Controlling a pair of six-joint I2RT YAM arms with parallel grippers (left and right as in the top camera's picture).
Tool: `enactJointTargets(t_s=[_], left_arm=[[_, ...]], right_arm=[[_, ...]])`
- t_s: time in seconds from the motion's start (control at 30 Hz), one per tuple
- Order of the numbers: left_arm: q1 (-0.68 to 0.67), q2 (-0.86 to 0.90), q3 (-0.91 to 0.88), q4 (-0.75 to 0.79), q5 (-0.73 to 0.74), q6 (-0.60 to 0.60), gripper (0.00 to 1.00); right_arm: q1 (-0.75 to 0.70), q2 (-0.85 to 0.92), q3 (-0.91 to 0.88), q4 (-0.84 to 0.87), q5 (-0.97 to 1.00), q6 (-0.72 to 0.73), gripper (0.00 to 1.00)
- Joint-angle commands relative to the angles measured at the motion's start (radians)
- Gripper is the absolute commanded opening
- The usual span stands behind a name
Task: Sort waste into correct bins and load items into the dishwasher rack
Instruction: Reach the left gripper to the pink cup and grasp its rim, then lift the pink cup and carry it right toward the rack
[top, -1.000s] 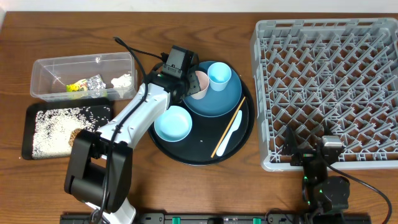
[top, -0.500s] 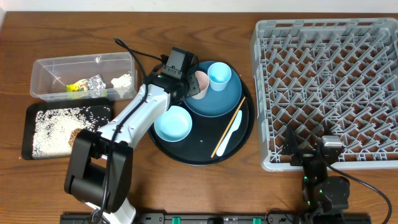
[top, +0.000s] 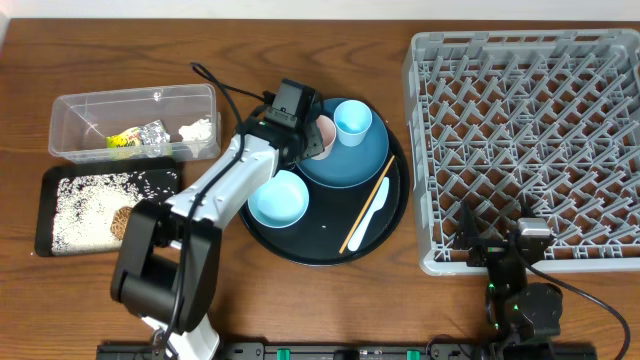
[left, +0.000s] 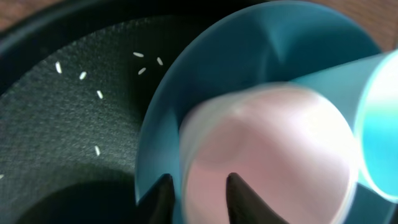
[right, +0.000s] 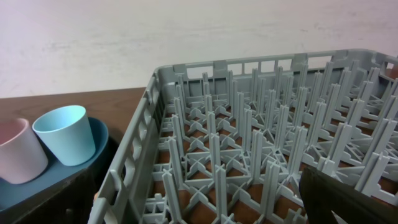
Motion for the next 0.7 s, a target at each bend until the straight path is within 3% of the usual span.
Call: enactJointTargets(t_s=[0.0, 0.23, 0.37, 0.67], left_arm=[[-0.001, 0.011, -0.009, 0.021, -0.015, 0.002, 0.19], [0.001, -0.041, -0.002, 0.038, -0.016, 0.003, 0.19], [0.001, -0.080, -0.002, 0.037, -0.016, 0.003, 0.06], [0.001, -0.091, -0.003, 0.011, -0.016, 0.003, 0.06]], right_arm=[[-0.001, 0.002, -0.002, -0.002, 0.007, -0.013, 0.99], [-0.001, 0.002, -0.002, -0.002, 0.007, -0.013, 0.99], [-0.001, 0.002, -0.002, -0.002, 0.007, -0.013, 0.99], [-0.001, 0.002, -0.002, -0.002, 0.007, -0.013, 0.99]])
